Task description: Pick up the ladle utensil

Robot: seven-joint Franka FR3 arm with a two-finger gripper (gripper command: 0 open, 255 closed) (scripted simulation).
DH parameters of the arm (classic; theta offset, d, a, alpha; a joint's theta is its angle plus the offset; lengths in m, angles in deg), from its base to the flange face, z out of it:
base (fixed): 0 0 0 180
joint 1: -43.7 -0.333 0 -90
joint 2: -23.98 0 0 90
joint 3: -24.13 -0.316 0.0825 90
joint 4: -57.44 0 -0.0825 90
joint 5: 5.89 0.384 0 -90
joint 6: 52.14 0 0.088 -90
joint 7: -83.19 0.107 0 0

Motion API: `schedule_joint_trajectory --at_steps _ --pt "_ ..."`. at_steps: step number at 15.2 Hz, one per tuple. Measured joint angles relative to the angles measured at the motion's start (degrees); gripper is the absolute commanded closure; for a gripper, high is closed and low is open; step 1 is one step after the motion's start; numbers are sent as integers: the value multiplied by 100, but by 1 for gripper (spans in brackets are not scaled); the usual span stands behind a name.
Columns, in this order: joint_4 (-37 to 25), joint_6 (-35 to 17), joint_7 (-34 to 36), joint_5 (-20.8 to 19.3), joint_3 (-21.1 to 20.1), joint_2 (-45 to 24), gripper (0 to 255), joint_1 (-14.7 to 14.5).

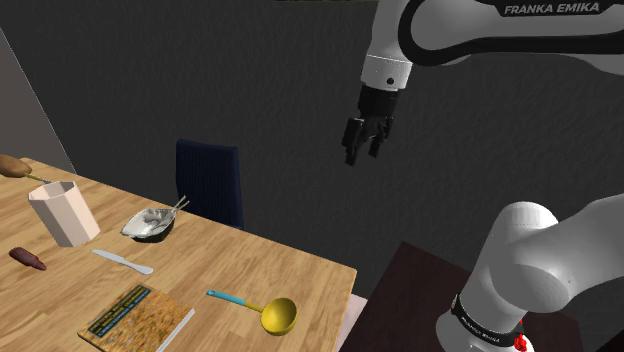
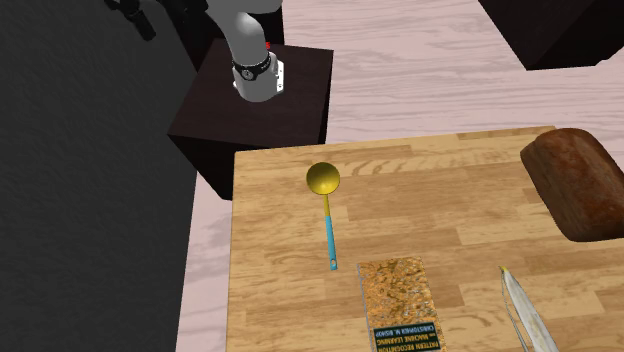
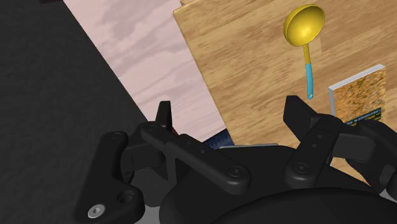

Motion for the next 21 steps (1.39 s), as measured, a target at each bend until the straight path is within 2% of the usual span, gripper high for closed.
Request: schedule_joint_trajectory --at_steps 3,9,21 --pt "102 -182 4 60 -72 -112 0 -61" --pt "352 -998 -38 298 -365 -818 0 -329" --pt "279 -2715 -99 641 -1034 -2864 0 -849"
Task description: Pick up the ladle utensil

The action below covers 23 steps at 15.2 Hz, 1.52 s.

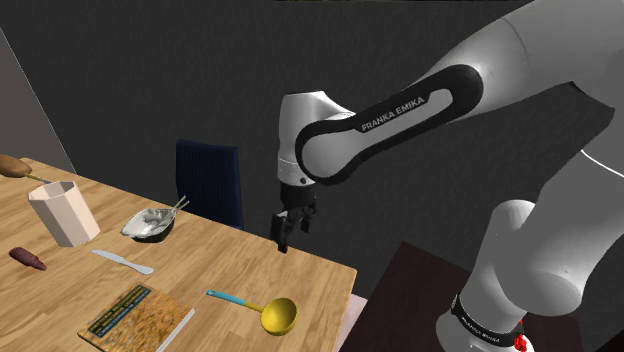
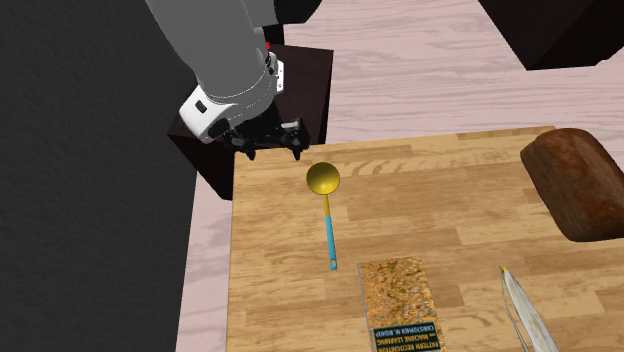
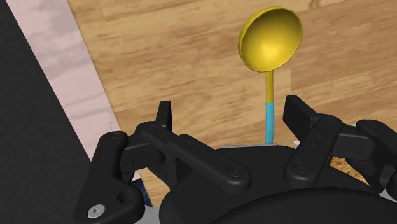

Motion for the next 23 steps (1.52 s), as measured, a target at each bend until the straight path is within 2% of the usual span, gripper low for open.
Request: schedule_joint_trajectory --at_steps 6,12,21,22,23 --pt "-342 -683 5 -30 -285 -1155 0 -216" --pt "-922 -1228 133 -260 -503 -2411 0 -492" --pt "-989 -1797 161 -409 -483 -3086 0 -602" --pt "-989 -1818 164 -414 -481 -3107 255 -606" --pt "-992 -1827 166 -417 -480 -3118 255 -609"
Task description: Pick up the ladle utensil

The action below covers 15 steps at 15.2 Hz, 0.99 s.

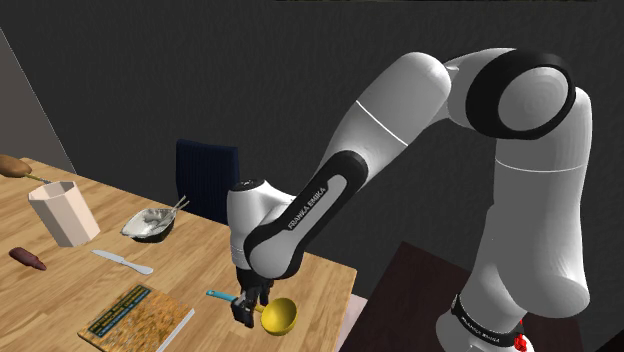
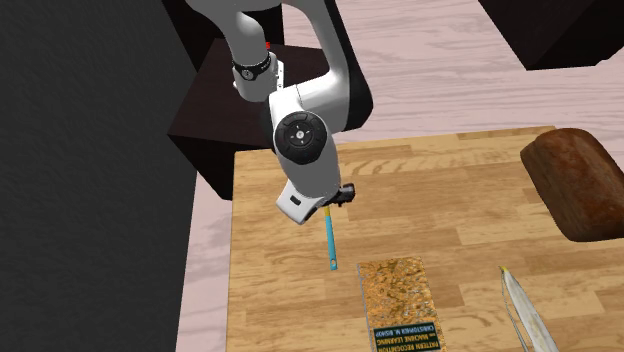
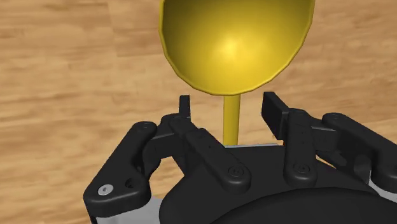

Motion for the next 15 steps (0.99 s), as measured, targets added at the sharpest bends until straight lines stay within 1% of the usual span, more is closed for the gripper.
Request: schedule_joint_trajectory --at_steps 9,15 --pt "-5 -5 3 0 -2 -1 255 -3" --pt "-20 323 -8 69 -35 314 255 41"
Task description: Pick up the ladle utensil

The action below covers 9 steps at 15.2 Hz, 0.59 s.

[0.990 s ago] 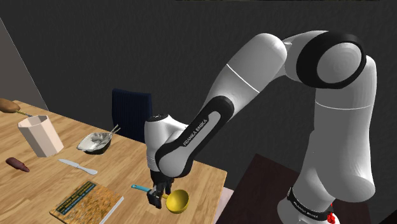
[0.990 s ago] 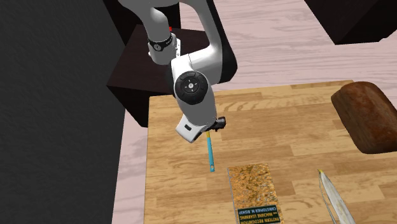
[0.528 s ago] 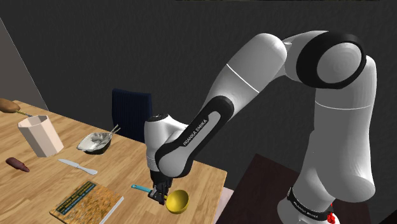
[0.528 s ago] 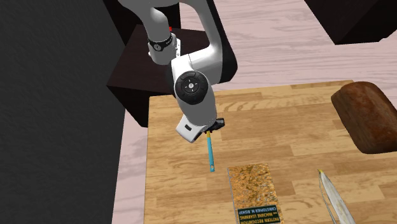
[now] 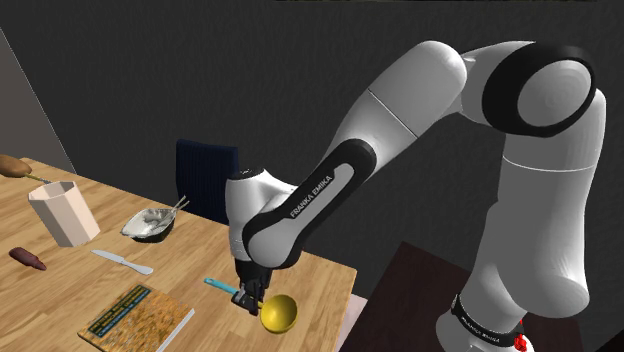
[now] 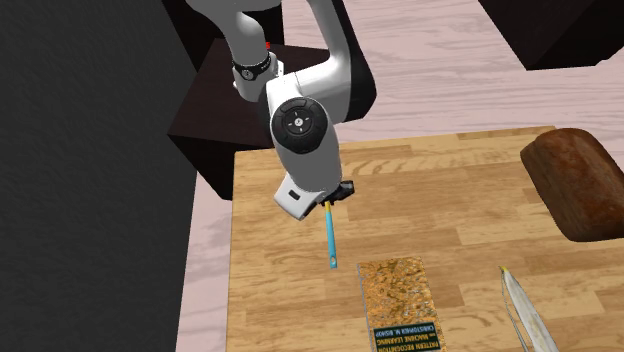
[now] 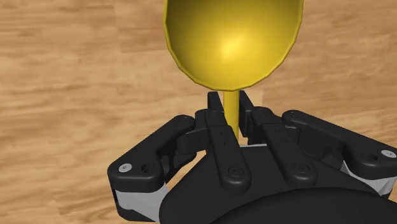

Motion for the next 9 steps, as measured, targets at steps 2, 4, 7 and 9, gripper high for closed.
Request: schedule_joint_trajectory --at_steps 2,4,7,9 --pt "-30 146 -1 24 -9 118 255 15" --pt "-59 276 7 44 -20 223 255 22" --pt "-128 506 9 73 -28 387 255 42" --pt "-139 641 19 102 -41 518 255 46"
